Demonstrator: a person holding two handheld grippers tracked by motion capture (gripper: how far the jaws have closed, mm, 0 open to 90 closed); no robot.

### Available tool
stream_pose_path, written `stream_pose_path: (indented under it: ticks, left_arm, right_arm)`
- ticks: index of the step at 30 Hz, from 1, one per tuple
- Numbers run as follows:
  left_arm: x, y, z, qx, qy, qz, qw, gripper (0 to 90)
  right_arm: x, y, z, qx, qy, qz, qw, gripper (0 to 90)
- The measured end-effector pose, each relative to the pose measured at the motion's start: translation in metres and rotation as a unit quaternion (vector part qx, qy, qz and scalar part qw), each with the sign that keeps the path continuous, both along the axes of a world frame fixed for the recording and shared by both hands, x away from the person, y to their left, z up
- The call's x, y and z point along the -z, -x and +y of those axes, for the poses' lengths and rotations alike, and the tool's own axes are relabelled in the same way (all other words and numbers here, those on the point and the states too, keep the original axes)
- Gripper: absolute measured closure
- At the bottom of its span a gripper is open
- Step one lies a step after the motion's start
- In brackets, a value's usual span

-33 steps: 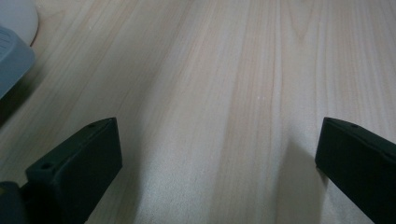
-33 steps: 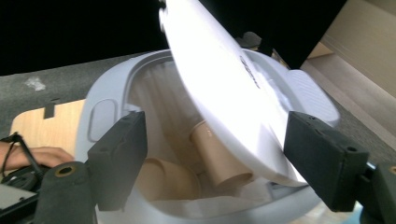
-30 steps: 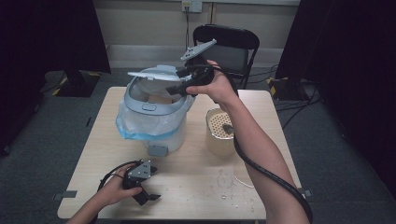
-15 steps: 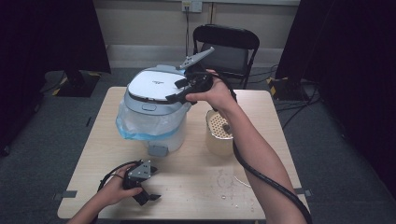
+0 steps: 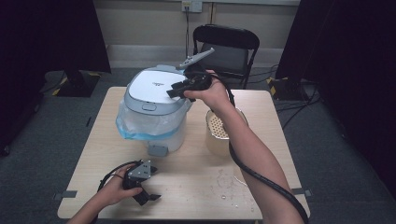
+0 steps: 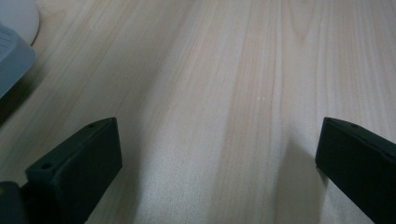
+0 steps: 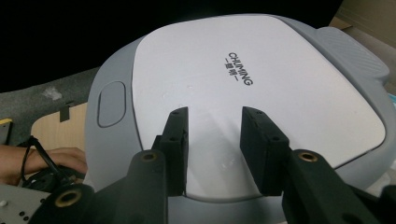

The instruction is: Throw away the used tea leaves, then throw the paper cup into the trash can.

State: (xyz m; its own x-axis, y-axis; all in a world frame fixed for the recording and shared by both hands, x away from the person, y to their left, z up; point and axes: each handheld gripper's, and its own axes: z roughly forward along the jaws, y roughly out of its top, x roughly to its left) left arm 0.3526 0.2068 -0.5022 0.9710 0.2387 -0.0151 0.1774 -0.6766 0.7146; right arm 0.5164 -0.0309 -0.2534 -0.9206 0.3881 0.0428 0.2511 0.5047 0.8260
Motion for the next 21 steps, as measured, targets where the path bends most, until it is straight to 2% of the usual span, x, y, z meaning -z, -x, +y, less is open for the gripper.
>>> stream_pose_path:
  ticks: [2, 8, 12, 14, 21]
  left_arm:
    - [0.0001, 0.0002, 0.0, -0.001, 0.001, 0.001, 1.0, 0.0]
    - [0.0001, 0.0004, 0.0, -0.002, 0.001, 0.0, 1.0, 0.0]
    - [-0.001, 0.0007, 0.0003, -0.002, -0.006, 0.001, 1.0, 0.0]
    - [-0.0003, 0.0008, 0.0001, -0.003, -0.002, 0.001, 1.0, 0.0]
    - [-0.0009, 0.0008, 0.0002, -0.003, -0.005, 0.001, 1.0, 0.0]
  right_arm:
    - [-0.0005, 0.0002, 0.0021, 0.002, 0.009, -0.011, 0.9999, 64.6]
    - [-0.0001, 0.0008, 0.0042, 0.003, 0.011, -0.013, 0.9999, 65.4]
    - [-0.0003, 0.0009, 0.0057, 0.006, 0.014, -0.012, 0.9998, 66.9]
    - [0.0, 0.0011, 0.0065, 0.007, 0.016, -0.015, 0.9997, 69.3]
    - [0.0002, 0.0008, 0.008, 0.016, 0.022, -0.015, 0.9995, 75.9]
